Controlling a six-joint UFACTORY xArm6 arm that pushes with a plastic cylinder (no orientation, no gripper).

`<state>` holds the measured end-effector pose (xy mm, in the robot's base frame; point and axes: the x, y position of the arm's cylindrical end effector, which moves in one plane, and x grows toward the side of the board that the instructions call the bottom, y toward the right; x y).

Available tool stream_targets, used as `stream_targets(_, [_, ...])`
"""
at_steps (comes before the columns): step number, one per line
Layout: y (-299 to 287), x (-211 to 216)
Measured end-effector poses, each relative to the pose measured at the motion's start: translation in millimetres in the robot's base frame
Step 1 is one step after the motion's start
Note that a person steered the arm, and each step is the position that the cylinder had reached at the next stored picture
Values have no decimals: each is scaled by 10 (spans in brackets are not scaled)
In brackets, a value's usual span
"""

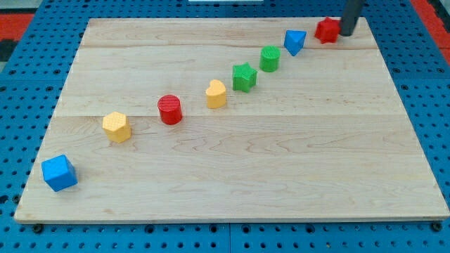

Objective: Move the red star to the center left of the board

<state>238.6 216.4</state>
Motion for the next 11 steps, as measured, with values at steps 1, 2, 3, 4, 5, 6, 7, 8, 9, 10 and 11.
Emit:
stream_targets(1, [40,-156])
stream_targets(2, [-74,-236])
stream_targets(3, [-669,-139])
stream_targets(4, [-1991,214])
stream_targets(5, [-2738,415])
stream_targets(6, [-2464,389])
stream_targets(7, [-2104,244])
stream_targets(8, [-1857,468])
stream_targets(9, [-1869,761])
stream_targets(10, [-2422,636])
stream_targets(11, [-2977,598])
